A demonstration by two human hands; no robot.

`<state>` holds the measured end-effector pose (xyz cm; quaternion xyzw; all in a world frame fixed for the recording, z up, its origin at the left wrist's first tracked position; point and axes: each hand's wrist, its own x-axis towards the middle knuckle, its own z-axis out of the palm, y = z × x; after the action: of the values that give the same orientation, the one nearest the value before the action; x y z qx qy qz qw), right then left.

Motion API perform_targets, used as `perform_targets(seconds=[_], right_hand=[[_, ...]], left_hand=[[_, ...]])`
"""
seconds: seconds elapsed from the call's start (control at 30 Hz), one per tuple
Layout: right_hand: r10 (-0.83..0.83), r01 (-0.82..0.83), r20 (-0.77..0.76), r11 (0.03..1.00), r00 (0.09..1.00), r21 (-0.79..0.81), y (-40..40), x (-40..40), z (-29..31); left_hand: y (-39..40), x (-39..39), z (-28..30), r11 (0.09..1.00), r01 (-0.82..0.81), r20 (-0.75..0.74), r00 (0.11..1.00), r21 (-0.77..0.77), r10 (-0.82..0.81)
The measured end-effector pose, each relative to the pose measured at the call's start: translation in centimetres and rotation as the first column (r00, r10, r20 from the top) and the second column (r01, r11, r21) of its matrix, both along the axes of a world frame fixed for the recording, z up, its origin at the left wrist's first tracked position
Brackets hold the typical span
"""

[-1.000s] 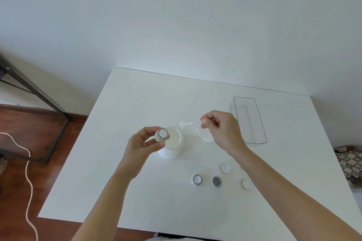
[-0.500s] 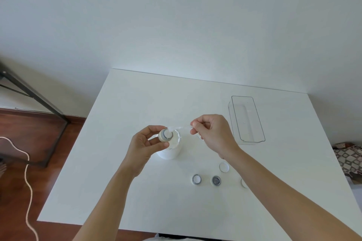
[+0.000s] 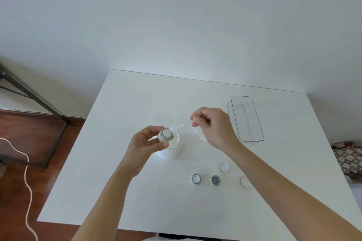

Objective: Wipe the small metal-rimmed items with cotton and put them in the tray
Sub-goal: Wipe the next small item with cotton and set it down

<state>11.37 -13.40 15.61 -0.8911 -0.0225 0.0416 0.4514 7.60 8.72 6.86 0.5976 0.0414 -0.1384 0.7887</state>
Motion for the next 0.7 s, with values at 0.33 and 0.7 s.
perform_targets(seconds=[0.33, 0.7], right_hand=[[-0.001, 0.001, -0.011, 1.0, 1.0, -0.01, -0.1, -0.6, -0.7], [-0.04, 0.041, -0.052, 0.999, 0.998, 0.02, 0.3, -1.0, -1.6]], left_hand=[[-0.3, -0.2, 0.5, 0.998, -0.056, 0.012, 0.998, 0.007, 0.056], [-1.3, 0.0, 0.2, 0.98, -0.184, 0.058, 0.982, 0.079, 0.18]])
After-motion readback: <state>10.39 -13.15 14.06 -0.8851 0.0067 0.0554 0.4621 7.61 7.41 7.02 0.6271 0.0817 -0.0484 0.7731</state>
